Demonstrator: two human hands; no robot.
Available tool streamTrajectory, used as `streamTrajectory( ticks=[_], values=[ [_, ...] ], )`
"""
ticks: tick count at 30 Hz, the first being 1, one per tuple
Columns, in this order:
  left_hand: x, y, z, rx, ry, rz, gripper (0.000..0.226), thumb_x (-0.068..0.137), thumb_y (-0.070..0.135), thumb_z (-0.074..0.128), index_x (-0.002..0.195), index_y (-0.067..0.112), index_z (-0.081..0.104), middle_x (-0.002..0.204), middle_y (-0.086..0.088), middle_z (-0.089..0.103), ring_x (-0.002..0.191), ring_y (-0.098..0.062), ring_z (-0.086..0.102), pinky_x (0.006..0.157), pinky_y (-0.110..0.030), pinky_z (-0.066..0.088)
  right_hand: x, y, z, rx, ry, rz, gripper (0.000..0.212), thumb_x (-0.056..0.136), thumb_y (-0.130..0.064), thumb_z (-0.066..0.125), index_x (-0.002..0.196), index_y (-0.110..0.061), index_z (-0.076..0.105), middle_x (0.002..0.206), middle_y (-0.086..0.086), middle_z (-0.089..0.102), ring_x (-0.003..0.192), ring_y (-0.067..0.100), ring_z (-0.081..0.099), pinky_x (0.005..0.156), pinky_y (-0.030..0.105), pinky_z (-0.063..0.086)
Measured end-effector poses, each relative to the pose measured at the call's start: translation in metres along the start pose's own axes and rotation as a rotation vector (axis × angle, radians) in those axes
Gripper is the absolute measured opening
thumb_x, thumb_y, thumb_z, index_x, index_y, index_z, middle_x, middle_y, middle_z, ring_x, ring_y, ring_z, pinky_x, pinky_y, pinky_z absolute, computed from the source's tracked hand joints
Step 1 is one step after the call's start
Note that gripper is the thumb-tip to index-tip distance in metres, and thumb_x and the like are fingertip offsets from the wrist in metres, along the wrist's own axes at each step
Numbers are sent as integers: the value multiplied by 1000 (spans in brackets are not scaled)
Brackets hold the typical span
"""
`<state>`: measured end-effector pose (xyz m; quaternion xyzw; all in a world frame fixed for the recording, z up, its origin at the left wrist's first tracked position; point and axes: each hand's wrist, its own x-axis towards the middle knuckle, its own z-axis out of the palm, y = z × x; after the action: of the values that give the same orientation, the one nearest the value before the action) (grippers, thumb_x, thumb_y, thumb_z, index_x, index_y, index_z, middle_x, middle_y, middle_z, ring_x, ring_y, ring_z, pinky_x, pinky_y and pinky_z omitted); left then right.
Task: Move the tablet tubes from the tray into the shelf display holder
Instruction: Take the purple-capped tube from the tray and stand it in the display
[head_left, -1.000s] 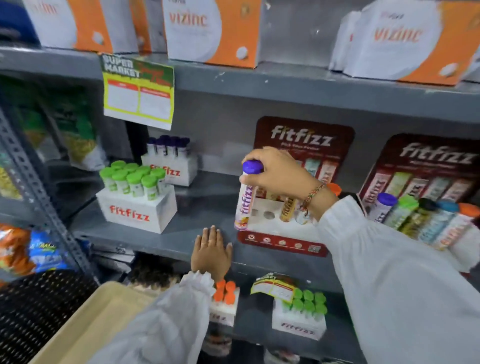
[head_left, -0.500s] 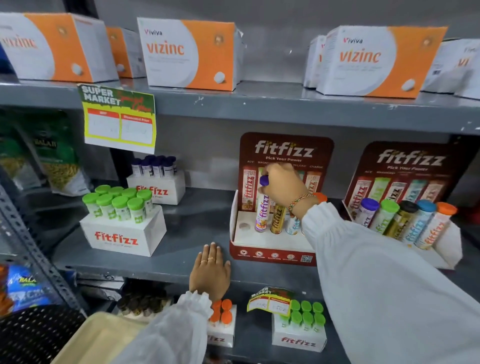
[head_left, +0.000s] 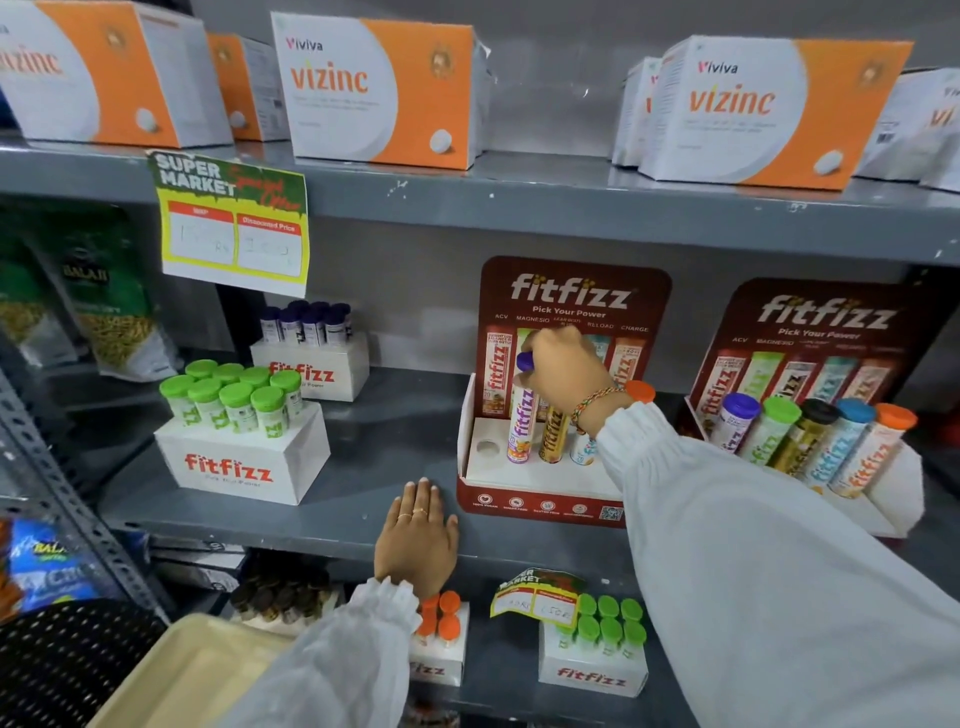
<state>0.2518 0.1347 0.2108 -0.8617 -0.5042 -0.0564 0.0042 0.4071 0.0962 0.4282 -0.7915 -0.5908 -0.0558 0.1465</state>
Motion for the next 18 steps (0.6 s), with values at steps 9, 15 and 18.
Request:
streamTrajectory(
  ticks=[9, 15, 18],
  values=[
    [-2, 2, -2, -21, -4, -15, 56, 100, 39, 12, 147, 8, 7, 156, -8, 8, 142, -23, 4, 116, -35, 4, -2, 2, 15, -121, -21, -32, 28, 93, -21, 58, 114, -4, 63, 116, 18, 65, 109, 36, 61, 89, 41, 51],
    [-2, 0, -3, -43, 22, -9, 56, 100, 37, 13, 146, 7, 8, 156, -9, 8, 142, -24, 4, 116, -35, 4, -9, -9, 23, -267, 25, -52, 28, 94, -12, 51, 117, -1, 61, 121, 21, 62, 117, 41, 54, 96, 46, 47],
    [-12, -12, -6, -256, 156, 141, 61, 99, 41, 6, 141, 3, 29, 150, -12, 28, 139, -25, 22, 113, -33, 11, -12, -27, 40, -315, 206, -136, 29, 85, -12, 61, 113, -4, 65, 121, 18, 62, 120, 41, 48, 97, 46, 45]
  ],
)
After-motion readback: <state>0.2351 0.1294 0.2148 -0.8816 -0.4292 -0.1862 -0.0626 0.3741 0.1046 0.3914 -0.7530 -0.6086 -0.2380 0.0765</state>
